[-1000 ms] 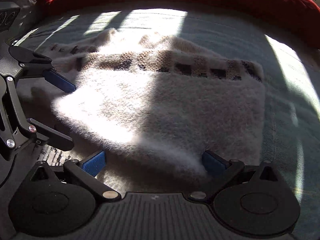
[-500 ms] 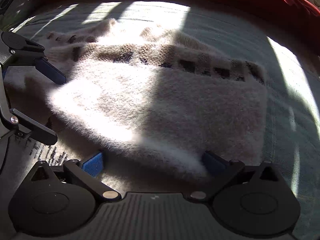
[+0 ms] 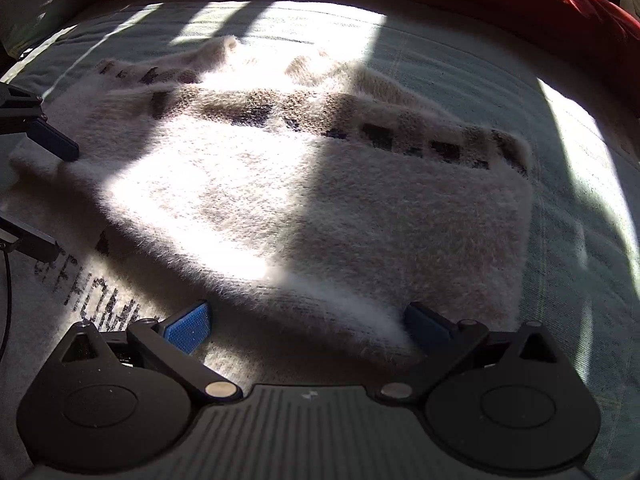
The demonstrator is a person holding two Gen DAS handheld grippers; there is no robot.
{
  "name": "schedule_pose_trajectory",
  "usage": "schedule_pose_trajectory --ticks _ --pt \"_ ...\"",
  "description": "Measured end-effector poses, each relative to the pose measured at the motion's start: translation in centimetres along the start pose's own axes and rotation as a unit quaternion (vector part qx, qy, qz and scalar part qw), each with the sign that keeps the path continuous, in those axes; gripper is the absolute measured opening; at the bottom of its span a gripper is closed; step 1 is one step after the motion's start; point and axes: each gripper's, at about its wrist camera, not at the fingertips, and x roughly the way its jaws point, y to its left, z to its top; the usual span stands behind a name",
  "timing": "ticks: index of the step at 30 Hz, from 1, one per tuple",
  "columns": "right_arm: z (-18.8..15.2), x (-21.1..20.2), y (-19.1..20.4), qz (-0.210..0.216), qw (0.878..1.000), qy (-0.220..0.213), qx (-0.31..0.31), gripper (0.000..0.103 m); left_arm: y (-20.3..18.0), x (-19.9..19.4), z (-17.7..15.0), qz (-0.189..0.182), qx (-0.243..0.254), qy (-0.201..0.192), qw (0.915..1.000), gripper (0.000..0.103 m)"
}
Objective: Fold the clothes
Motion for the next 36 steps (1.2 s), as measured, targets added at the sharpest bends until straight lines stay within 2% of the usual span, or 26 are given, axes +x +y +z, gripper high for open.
schedule_pose_trajectory --ticks 3,7,9,12,14,16,18,22,25,29,31,33,36 --pt "1.0 -1.0 -0.3 0.031 0.999 -0.019 0.026 0.103 0.5 -0.1 1.5 -0.004 0.007 -0.035 0.9994 0.102" --pt "1.9 -0.5 -0.2 0.049 0.998 -0.014 0.048 0.103 2.0 2.2 2.6 -0.006 -0.007 -0.039 0.9992 0.102" --pt "1.9 -0.2 0.0 0.047 0.998 -0.012 0.051 0.103 3.2 3.8 2.7 -0.004 -0.025 -0.031 0.9992 0.102" --pt "1.3 -0.2 0.1 0.034 0.999 -0.008 0.042 0.103 4.3 3.1 1.9 -0.013 -0.043 -0.043 0.9980 0.102" --pt "0.9 -0.4 -0.1 0.026 0.999 -0.005 0.041 0.103 4.3 1.9 1.6 0.012 -0.049 -0.044 0.9978 0.102" --pt "0.5 -0.9 -0.4 0.020 0.999 -0.009 0.044 0.103 4.0 0.2 1.1 0.020 -0.049 -0.051 0.9973 0.102" --pt "0.3 -1.7 -0.7 0.021 0.998 -0.019 0.053 0.103 3.0 -1.4 0.4 0.036 -0.028 -0.061 0.9971 0.102" --pt "-0.4 -3.8 -0.1 0.023 0.998 -0.053 0.032 0.103 -0.7 -3.3 -1.8 0.060 0.056 -0.069 0.9943 0.102" --pt "-1.7 -4.9 1.3 0.027 0.997 -0.067 -0.023 0.103 -3.3 -3.4 -4.5 0.051 0.109 -0.050 0.9915 0.102" --pt "-4.3 -4.9 3.3 0.031 0.994 -0.047 -0.090 0.103 -5.2 -2.3 -7.8 0.058 0.156 -0.009 0.9860 0.102" --pt "-5.5 -4.7 4.2 0.027 0.993 -0.038 -0.112 0.103 -5.0 -1.9 -8.9 0.067 0.150 -0.008 0.9864 0.102" --pt "-6.2 -4.0 4.5 0.023 0.993 -0.040 -0.108 0.103 -4.1 -1.1 -9.7 0.072 0.121 0.001 0.9901 0.102" --pt "-6.8 -2.3 4.3 0.016 0.998 -0.016 -0.065 0.103 -2.8 -0.1 -11.0 0.075 0.088 0.014 0.9932 0.102"
